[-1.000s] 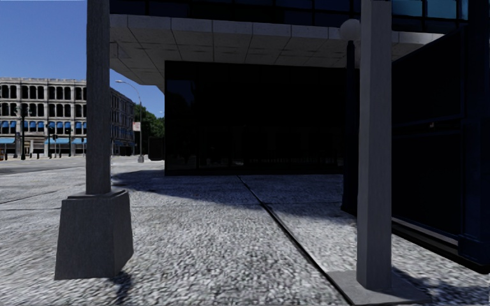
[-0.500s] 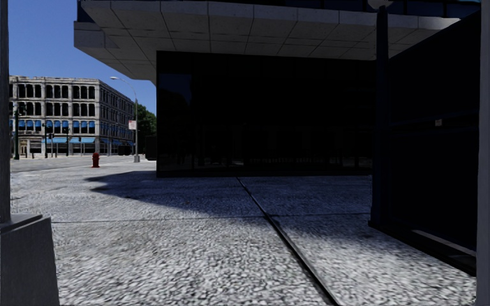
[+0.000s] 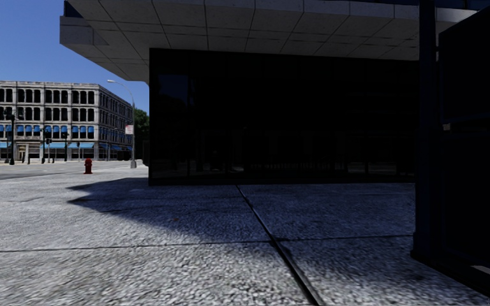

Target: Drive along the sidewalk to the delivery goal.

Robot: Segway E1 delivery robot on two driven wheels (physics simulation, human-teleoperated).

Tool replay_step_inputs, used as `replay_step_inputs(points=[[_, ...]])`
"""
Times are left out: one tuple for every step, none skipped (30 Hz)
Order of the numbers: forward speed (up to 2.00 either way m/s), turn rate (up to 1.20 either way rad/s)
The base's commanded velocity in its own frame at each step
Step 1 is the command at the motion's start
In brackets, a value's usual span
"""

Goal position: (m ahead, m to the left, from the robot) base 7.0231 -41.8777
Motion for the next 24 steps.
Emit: replay_step_inputs(points=[[1.34,0.0],[1.34,0.0],[1.34,0.0],[1.34,0.0],[1.34,0.0],[1.34,0.0],[1.34,0.0],[1.34,0.0],[1.34,0.0],[1.34,0.0],[1.35,0.0],[1.35,0.0],[1.35,0.0],[1.35,0.0],[1.35,0.0],[1.35,0.0],[1.35,0.0],[1.35,0.0],[1.35,-0.07],[1.35,-0.27],[1.35,-0.27],[1.35,-0.32],[1.37,-0.33],[1.43,-0.38]])
